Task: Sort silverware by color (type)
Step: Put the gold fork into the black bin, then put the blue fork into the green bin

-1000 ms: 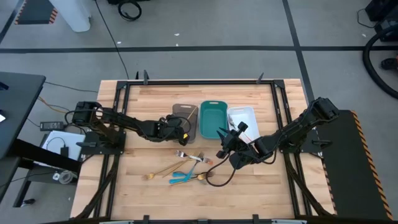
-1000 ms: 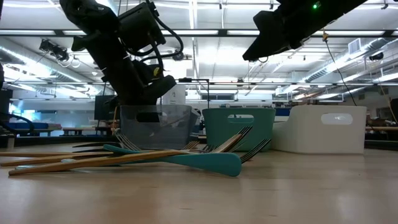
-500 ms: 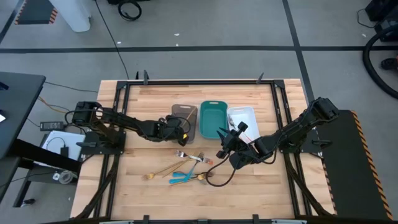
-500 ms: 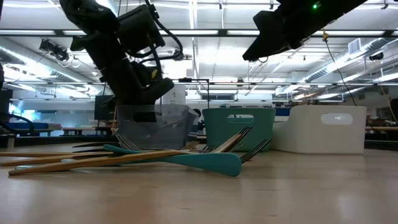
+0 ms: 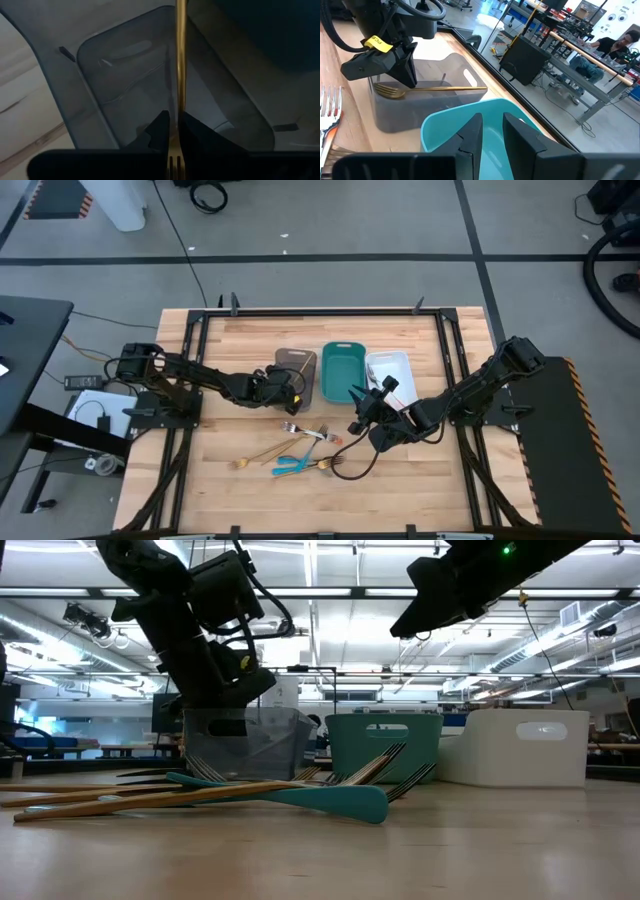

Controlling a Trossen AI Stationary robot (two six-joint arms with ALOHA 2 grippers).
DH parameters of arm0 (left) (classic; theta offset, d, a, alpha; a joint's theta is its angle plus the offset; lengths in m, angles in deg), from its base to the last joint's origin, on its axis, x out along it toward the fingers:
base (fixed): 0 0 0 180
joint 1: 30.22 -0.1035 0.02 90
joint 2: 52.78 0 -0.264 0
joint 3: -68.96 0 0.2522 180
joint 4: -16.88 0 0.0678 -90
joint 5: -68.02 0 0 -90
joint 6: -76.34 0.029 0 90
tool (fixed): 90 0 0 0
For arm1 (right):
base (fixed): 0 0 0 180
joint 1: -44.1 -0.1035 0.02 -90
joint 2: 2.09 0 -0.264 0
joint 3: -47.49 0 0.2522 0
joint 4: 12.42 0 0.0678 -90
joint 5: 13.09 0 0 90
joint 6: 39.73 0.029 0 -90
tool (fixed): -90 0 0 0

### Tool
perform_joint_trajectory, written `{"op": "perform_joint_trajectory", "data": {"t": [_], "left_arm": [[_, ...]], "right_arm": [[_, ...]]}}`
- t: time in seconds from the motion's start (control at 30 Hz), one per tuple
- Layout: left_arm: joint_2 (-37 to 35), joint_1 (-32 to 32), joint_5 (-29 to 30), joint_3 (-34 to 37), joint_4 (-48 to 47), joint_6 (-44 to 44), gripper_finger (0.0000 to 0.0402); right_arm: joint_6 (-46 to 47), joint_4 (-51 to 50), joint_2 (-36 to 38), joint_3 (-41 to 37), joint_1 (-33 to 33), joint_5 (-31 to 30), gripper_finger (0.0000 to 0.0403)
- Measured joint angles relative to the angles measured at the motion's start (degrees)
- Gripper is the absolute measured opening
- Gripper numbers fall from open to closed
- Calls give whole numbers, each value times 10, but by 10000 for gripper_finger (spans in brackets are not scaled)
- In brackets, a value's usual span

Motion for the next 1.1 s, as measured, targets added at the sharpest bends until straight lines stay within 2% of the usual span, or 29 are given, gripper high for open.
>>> {"op": "perform_joint_trajectory", "data": {"t": [0.17,0.6,0.87,1.1], "left_arm": [[0,0,0,0,-9,0,67],[0,1,-9,0,-12,11,160],[-1,1,-11,-8,-10,36,184],[-2,1,-11,-34,-9,91,188]], "right_arm": [[0,0,0,0,0,0,83],[0,1,0,0,0,3,83],[0,1,0,0,0,4,83],[0,1,0,0,0,4,83]]}}
